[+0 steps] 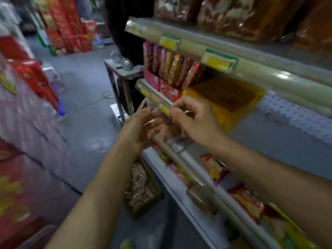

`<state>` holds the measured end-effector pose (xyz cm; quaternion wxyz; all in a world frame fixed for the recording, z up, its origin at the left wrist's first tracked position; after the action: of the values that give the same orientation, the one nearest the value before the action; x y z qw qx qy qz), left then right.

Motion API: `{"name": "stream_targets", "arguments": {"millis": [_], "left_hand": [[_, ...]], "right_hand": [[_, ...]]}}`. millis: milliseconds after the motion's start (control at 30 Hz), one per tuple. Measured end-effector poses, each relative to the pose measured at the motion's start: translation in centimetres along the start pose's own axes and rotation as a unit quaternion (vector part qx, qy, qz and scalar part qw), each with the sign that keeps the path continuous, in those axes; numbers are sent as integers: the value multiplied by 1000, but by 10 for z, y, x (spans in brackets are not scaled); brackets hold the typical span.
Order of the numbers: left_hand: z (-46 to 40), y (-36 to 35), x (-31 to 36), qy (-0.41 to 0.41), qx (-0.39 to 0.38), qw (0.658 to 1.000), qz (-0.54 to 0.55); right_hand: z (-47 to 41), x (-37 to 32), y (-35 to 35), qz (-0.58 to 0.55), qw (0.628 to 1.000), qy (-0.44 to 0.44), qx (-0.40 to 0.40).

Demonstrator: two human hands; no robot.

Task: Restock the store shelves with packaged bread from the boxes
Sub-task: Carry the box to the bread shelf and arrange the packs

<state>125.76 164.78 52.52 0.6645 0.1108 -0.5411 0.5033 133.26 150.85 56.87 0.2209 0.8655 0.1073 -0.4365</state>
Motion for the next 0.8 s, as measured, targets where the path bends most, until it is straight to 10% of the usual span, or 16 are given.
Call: {"name": "stream_targets", "arguments": {"millis": [300, 800], "left_hand": [[-154, 178, -41, 125, 183, 973, -58], [-368, 345, -282, 340, 197, 890, -232]], "right_hand": [[22, 159, -203, -1, 955, -247, -163], [165, 476, -356, 171, 797, -499, -293]]}}
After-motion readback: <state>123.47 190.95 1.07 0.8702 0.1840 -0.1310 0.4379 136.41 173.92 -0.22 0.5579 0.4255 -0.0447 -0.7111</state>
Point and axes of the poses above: each hand's wrist, its own z-axis away from the middle knuckle, its own y-axis out of the back of the hand, x = y × z, the point moved 2 cm from there along -z, towards the middle knuckle, and after that the axes turned 14 degrees about x, right-handed, at the moved point
